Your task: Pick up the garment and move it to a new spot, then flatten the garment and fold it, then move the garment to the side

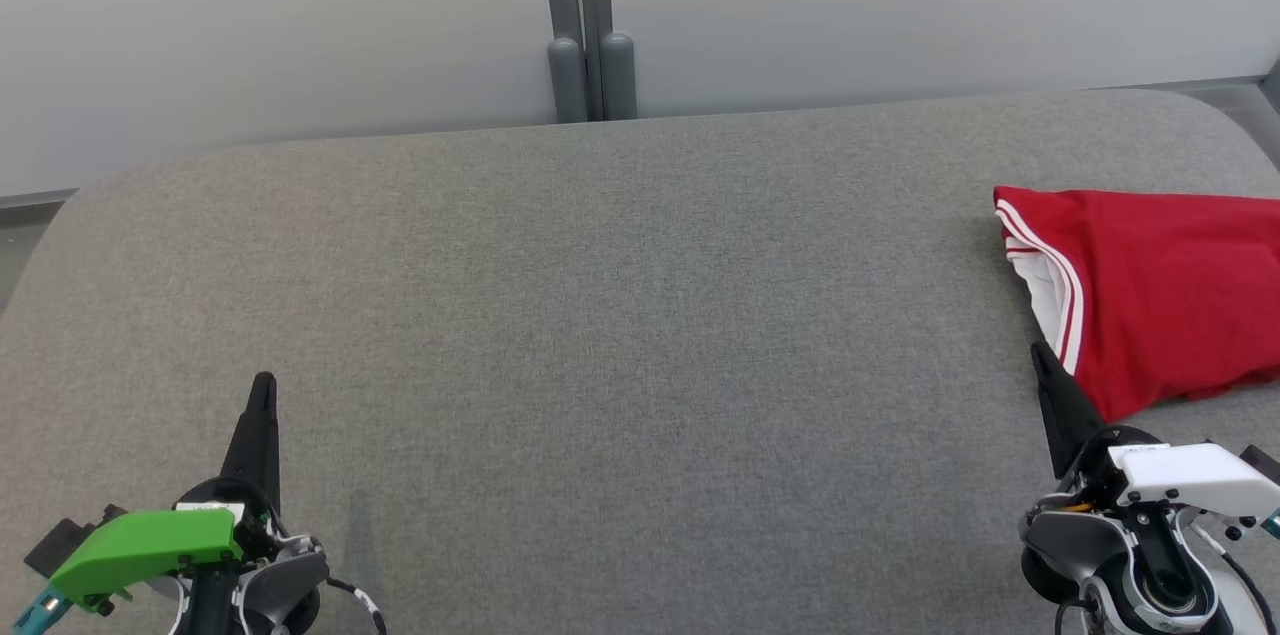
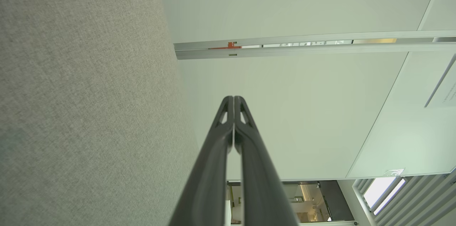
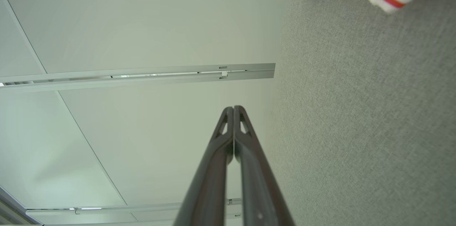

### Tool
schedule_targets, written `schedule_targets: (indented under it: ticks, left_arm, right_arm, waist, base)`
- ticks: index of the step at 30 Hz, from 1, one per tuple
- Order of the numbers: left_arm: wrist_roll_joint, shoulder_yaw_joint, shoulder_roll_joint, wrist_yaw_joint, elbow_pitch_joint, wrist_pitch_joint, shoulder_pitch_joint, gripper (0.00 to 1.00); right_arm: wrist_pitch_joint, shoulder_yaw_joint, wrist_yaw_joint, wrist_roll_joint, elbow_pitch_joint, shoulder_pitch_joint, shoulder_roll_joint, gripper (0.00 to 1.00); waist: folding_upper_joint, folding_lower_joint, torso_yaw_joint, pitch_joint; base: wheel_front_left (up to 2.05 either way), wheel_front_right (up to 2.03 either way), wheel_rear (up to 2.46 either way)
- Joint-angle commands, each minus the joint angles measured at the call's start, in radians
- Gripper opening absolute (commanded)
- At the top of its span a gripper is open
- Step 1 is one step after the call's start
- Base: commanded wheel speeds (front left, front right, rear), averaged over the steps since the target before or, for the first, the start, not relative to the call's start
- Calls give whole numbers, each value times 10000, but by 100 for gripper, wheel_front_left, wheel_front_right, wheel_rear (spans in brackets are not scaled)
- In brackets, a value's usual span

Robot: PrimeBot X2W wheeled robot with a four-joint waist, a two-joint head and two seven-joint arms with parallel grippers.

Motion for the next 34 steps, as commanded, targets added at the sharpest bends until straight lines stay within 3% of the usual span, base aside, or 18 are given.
schedule_targets:
  ticks: [1, 34]
  left_arm:
    - [3, 26, -3, -31, 15, 46, -109, 0]
    - [10, 30, -6, -31, 13, 47, -109, 0]
  right_arm:
    - [43, -21, 4, -4, 14, -55, -6, 0]
    - [49, -39, 4, -32, 14, -58, 8, 0]
  waist:
    - [0, 0, 0, 0]
    - [0, 0, 0, 0]
  base:
    - [0, 0, 0]
    - [0, 0, 0]
